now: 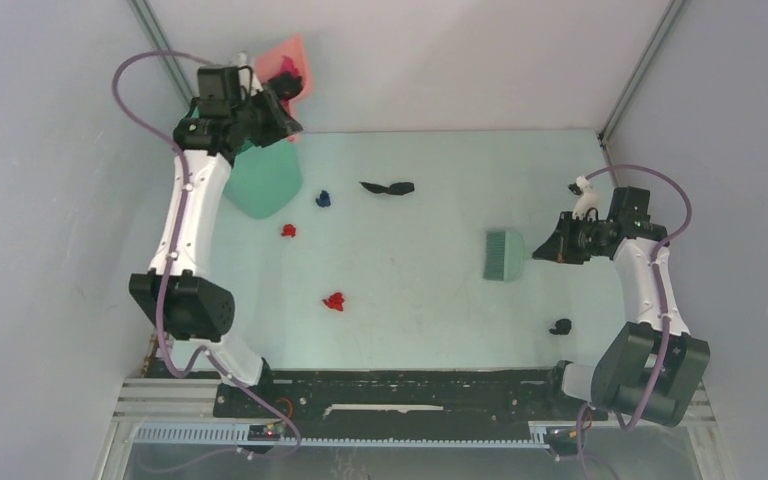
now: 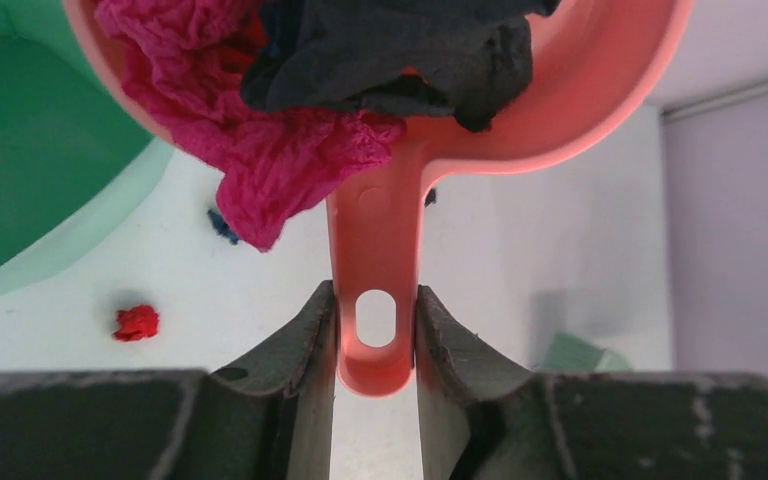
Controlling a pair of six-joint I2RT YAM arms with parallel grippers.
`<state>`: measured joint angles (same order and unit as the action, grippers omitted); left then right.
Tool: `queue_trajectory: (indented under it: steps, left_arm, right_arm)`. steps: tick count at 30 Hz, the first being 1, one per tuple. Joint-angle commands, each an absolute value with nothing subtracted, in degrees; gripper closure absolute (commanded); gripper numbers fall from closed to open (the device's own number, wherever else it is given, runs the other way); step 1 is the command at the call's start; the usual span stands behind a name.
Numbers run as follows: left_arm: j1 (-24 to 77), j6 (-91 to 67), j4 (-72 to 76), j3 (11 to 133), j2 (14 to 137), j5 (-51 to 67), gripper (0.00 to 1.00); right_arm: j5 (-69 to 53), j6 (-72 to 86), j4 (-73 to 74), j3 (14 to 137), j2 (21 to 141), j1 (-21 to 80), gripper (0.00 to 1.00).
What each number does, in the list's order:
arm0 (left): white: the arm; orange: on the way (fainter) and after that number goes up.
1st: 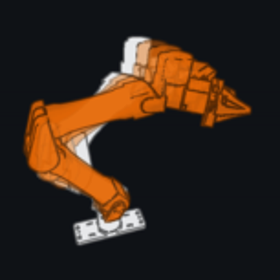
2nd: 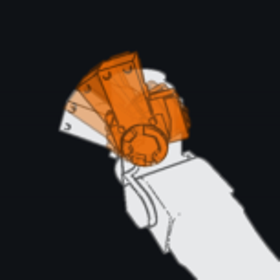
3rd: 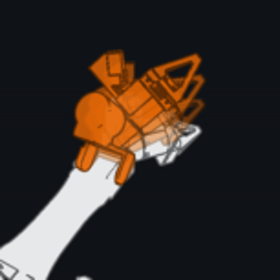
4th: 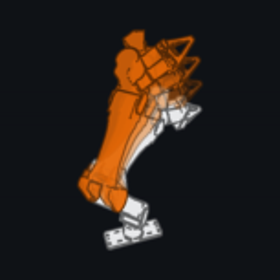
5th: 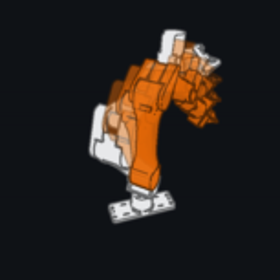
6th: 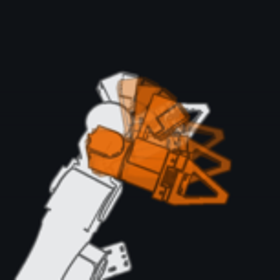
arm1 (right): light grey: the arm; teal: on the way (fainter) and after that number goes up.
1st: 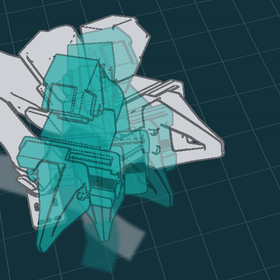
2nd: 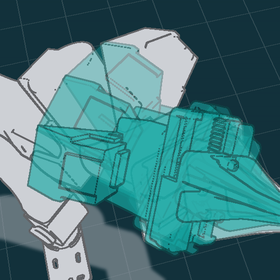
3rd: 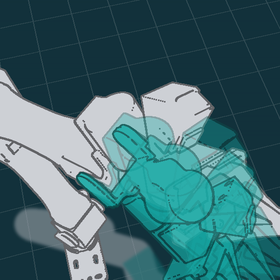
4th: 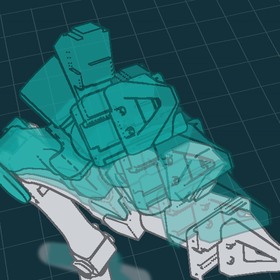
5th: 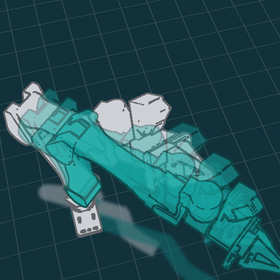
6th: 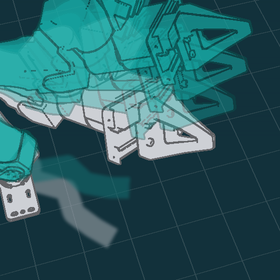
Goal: Sweep away the paper scraps from the table
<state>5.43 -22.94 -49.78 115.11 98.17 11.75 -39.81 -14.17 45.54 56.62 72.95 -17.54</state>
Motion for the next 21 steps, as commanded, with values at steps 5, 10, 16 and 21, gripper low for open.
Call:
queue_trajectory:
  steps: [5,10,16,21]
  left_arm:
    - [-5.4,-60.4,5.9,85.8,86.9,36.3,1.00]
    - [-6.5,-79.7,39.0,70.7,85.0,36.7,1.00]
    - [-7.9,-101.3,70.8,63.1,90.1,33.1,1.00]
    - [-8.2,-119.9,87.4,64.6,99.3,28.9,1.00]
  right_arm:
    - [-40.3,-15.3,45.1,56.8,73.6,-18.2,1.00]
    - [-40.0,-15.4,45.1,56.9,74.0,-18.2,1.00]
    - [-40.0,-15.6,45.3,56.8,73.8,-18.4,1.00]
    - [-40.1,-15.7,45.4,56.9,73.9,-18.6,1.00]
